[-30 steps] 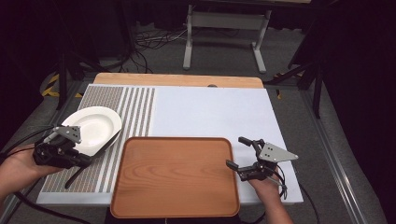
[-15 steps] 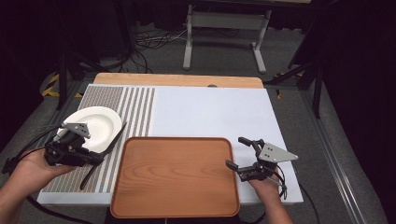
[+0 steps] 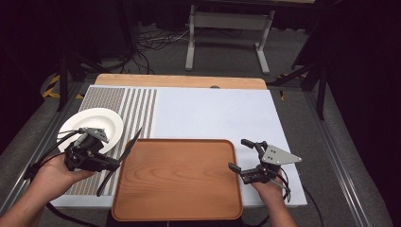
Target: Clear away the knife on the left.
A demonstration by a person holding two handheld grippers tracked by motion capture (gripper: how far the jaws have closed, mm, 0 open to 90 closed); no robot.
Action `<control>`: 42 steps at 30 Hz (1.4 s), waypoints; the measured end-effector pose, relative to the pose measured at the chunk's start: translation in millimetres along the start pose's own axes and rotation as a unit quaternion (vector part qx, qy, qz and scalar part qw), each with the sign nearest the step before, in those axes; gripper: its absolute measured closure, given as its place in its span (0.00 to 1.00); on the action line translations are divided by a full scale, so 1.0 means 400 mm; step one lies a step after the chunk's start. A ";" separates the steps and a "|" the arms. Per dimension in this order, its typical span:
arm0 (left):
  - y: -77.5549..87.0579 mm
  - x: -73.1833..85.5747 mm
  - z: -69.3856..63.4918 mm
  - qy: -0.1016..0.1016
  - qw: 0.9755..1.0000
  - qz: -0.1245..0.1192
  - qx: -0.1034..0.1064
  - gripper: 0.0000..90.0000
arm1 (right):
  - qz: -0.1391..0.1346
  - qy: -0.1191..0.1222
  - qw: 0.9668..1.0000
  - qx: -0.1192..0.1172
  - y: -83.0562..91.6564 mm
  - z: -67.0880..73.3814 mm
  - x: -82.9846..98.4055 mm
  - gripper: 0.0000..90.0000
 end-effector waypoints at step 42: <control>-0.190 -0.034 -0.080 0.024 0.999 0.013 0.039 0.89 | -0.009 -0.007 1.000 -0.008 0.005 0.000 -0.004 0.08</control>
Point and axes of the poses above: each handheld gripper's, and its own axes: y roughly backward along the jaws, x roughly out of its underside, z roughly to its left, the point moved 8 cm from there along -y, roughly forward along the jaws, and after that the axes turned 2 degrees about -z, right-handed, at the moved point
